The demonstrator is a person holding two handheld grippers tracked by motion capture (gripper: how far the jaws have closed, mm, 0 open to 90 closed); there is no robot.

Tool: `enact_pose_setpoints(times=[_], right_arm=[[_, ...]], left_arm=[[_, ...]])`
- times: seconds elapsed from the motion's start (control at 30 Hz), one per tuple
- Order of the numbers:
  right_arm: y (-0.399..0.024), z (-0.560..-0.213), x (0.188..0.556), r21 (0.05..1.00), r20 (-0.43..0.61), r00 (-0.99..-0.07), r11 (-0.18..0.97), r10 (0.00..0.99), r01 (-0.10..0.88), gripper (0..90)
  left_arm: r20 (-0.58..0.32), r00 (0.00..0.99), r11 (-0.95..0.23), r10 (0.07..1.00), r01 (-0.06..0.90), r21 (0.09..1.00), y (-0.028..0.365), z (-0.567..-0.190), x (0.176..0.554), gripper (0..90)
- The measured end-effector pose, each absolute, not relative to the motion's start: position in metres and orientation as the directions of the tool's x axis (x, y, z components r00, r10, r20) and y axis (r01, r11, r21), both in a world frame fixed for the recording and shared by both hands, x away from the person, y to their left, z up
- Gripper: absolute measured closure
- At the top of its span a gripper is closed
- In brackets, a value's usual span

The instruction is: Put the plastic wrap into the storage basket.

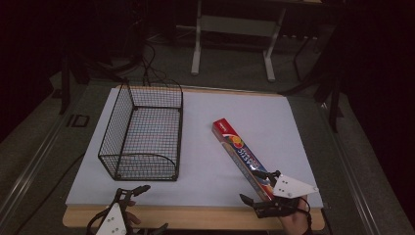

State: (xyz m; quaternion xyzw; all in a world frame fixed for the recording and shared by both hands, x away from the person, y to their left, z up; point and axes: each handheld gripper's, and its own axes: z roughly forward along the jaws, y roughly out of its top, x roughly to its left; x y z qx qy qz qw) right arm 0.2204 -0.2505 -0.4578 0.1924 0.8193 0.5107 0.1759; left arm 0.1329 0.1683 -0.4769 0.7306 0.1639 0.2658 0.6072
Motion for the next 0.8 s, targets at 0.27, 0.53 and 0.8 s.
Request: enact_pose_setpoints(times=[0.27,0.53,0.8], right_arm=[[-0.245,-0.449,0.225,0.899,-0.096,-0.865,0.416,0.492,0.137,11.5],[-0.242,-0.436,0.238,0.905,-0.123,-0.837,0.407,0.533,0.126,10.0],[-0.239,-0.432,0.26,0.881,-0.098,-0.824,0.434,0.558,0.189,9.6]], left_arm=[[0.191,0.806,-0.21,0.561,-0.085,0.974,0.168,-0.477,0.133,0.3],[0.188,0.808,-0.21,0.558,-0.082,0.974,0.167,-0.477,0.133,0.3],[0.187,0.81,-0.21,0.556,-0.081,0.974,0.167,-0.477,0.133,0.3]])
